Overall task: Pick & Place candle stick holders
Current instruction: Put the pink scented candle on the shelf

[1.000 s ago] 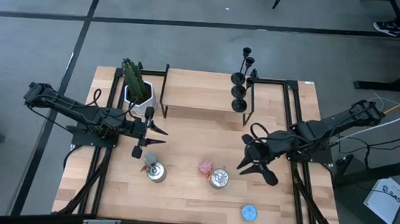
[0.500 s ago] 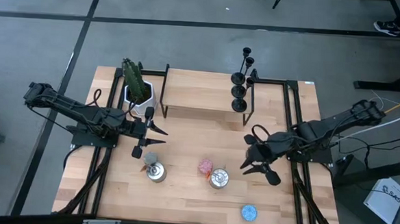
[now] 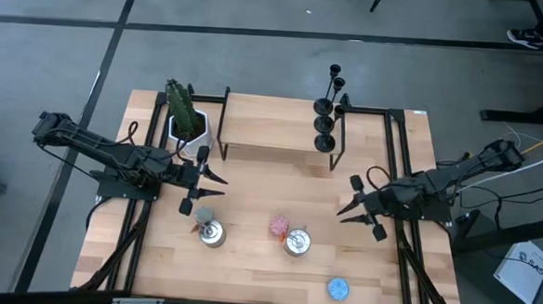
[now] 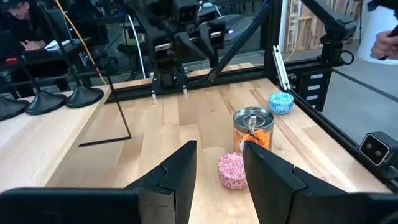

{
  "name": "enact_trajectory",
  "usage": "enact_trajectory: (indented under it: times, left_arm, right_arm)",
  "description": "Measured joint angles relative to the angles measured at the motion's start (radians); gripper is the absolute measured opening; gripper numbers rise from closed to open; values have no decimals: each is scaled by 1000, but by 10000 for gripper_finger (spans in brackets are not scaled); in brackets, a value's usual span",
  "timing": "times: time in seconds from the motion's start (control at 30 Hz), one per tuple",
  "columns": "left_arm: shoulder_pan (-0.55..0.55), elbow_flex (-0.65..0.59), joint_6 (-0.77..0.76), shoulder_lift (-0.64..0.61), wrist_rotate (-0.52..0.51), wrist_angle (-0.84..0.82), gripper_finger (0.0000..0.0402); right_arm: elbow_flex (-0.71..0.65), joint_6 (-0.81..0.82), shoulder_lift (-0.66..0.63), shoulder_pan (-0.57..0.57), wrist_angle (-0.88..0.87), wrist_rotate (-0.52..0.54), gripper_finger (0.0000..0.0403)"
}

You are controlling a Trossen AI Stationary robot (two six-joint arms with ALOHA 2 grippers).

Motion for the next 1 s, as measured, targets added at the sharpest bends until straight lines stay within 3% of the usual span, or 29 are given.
enact_trajectory:
  times: [0.43, 0.7, 1.0]
  left_arm:
    - [0, 0, 0, 0, 0, 0, 127]
    - [0, 0, 0, 0, -1, 0, 127]
    - [0, 0, 0, 0, -1, 0, 127]
  right_arm:
    - [-181, -112, -324, 0, -3, 28, 100]
    - [-243, -210, -382, -5, 77, 33, 100]
    - [-243, -245, -453, -97, 21, 28, 100]
